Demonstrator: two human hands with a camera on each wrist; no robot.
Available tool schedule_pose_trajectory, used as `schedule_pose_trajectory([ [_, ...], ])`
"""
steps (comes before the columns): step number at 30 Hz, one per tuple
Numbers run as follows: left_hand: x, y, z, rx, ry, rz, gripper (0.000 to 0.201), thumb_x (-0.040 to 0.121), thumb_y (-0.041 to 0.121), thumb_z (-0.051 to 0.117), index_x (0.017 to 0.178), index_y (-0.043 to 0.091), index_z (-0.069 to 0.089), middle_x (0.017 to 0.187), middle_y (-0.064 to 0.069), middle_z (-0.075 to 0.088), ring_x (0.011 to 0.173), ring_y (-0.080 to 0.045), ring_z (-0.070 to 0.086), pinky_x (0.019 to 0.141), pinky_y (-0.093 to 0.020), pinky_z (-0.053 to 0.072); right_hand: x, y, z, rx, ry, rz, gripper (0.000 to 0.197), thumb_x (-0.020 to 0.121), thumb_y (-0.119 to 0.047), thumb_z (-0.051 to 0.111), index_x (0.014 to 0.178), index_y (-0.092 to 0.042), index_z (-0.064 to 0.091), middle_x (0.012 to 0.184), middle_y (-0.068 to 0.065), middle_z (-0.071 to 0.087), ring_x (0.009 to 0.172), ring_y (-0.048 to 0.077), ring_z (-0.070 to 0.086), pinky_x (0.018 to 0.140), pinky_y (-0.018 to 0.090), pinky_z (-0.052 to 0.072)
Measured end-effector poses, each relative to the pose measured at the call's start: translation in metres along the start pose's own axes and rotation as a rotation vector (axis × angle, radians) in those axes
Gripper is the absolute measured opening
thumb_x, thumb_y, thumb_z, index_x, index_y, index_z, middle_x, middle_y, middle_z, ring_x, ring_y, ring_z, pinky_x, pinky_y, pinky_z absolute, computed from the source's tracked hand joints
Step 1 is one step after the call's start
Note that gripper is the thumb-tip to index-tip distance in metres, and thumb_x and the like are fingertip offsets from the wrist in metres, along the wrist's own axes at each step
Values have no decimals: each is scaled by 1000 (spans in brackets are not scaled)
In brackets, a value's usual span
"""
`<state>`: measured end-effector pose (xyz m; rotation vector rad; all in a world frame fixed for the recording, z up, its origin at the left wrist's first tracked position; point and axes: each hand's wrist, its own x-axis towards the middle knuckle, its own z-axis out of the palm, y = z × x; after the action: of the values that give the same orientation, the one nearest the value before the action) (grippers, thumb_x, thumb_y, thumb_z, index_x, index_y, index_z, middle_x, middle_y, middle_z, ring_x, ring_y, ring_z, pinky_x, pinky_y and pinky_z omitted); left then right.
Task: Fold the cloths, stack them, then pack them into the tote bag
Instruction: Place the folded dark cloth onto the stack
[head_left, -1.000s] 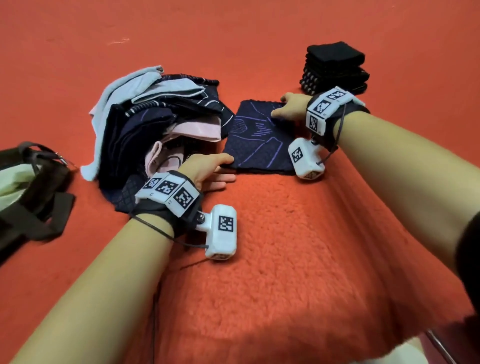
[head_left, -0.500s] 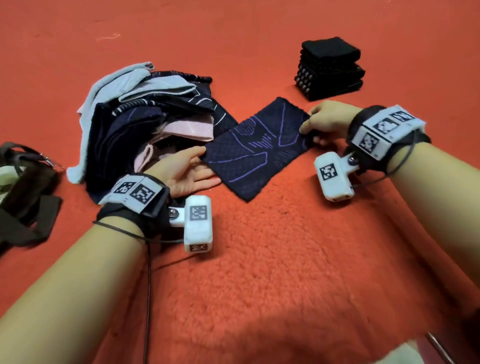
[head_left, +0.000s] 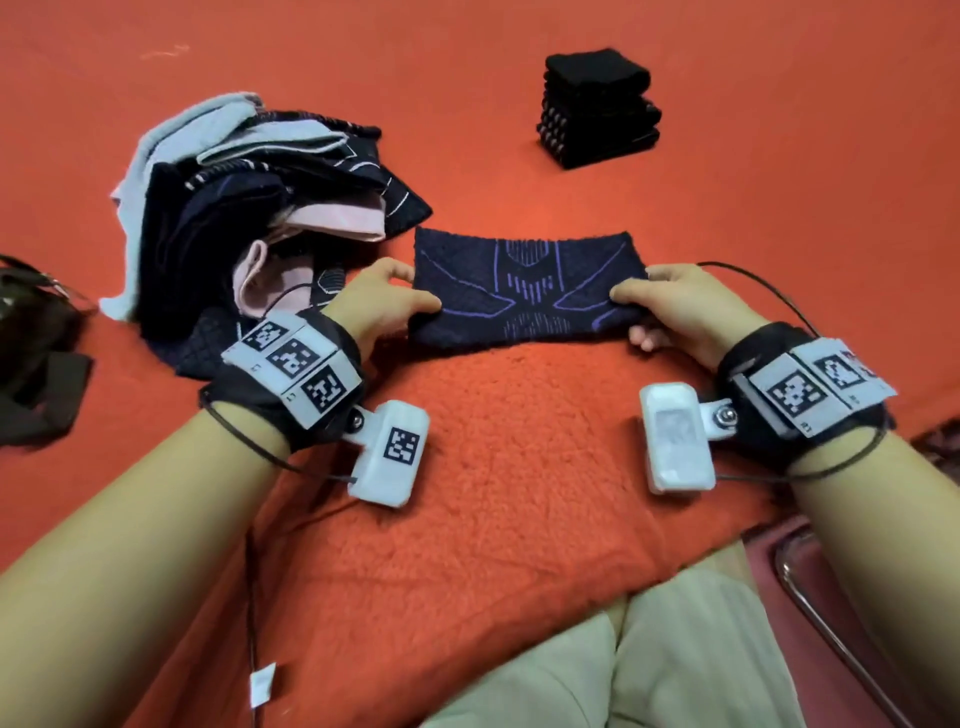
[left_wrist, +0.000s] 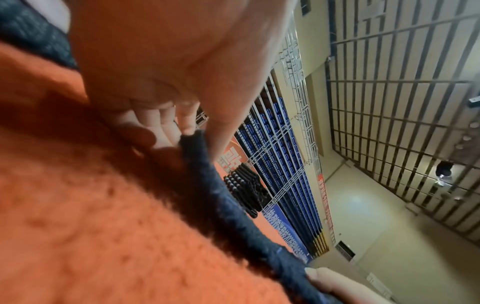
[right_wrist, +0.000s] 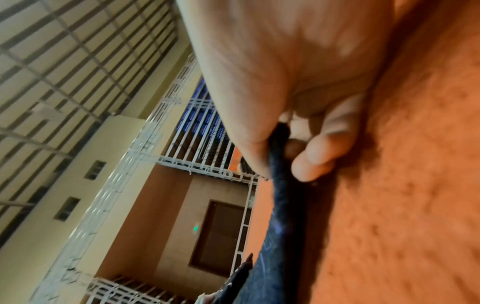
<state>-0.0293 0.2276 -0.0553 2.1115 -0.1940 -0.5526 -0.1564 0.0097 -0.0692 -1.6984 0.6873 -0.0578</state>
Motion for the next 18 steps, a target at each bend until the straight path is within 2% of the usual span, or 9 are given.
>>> schedule_pose_trajectory([
  [2, -5, 2, -2, -89, 29, -2, 27, 84, 3, 62, 77, 23, 44, 68, -3, 50, 32, -1, 44, 34, -10, 35, -1, 2, 2, 14, 10, -29, 7, 93, -12, 50, 86, -10, 49, 68, 11, 55, 28, 5, 45, 29, 14, 37],
  [3, -8, 6, -2, -148, 31, -4, 28, 84, 1, 60, 76, 22, 44, 69, -3, 50, 31, -2, 45, 34, -10, 36, -2, 2, 3, 3, 12, -40, 6, 93, -13, 50, 88, -9, 49, 68, 12, 55, 27, 5, 46, 29, 15, 37],
  [5, -10, 18, -1, -177, 50, 37, 27, 83, 2, 61, 75, 23, 45, 71, -3, 52, 38, -5, 49, 37, -13, 39, -2, 2, 5, -1, 13, -52, 5, 94, -12, 49, 95, -7, 48, 69, 13, 55, 27, 6, 46, 29, 14, 36],
  [9, -9, 47, 19, -28, 20, 171, 27, 81, 7, 64, 78, 24, 43, 67, 1, 47, 51, -10, 48, 43, -22, 43, 0, 3, 7, 4, 7, -51, 5, 94, -10, 48, 94, -7, 44, 68, 13, 55, 26, 7, 47, 28, 14, 35],
  [13, -6, 66, 50, 165, -100, 181, 26, 81, 7, 66, 92, 16, 44, 73, -1, 44, 57, -12, 47, 36, -21, 46, 1, 4, 6, 12, -4, -46, 7, 93, -9, 48, 90, -9, 42, 68, 14, 54, 26, 8, 47, 27, 14, 35],
  [16, -3, 70, 66, 315, -143, 162, 28, 82, 5, 65, 75, 19, 41, 72, -3, 43, 58, -13, 46, 33, -22, 46, 2, 4, 6, 17, -4, -46, 12, 93, -8, 48, 83, -10, 42, 66, 14, 53, 25, 8, 47, 27, 15, 35],
  [18, -1, 70, 72, 384, -189, 129, 29, 84, 5, 64, 69, 17, 42, 67, -4, 43, 55, -15, 46, 34, -22, 47, 3, 5, 6, 11, -5, -50, 10, 93, -8, 48, 85, -10, 42, 66, 15, 53, 25, 8, 47, 27, 15, 35],
])
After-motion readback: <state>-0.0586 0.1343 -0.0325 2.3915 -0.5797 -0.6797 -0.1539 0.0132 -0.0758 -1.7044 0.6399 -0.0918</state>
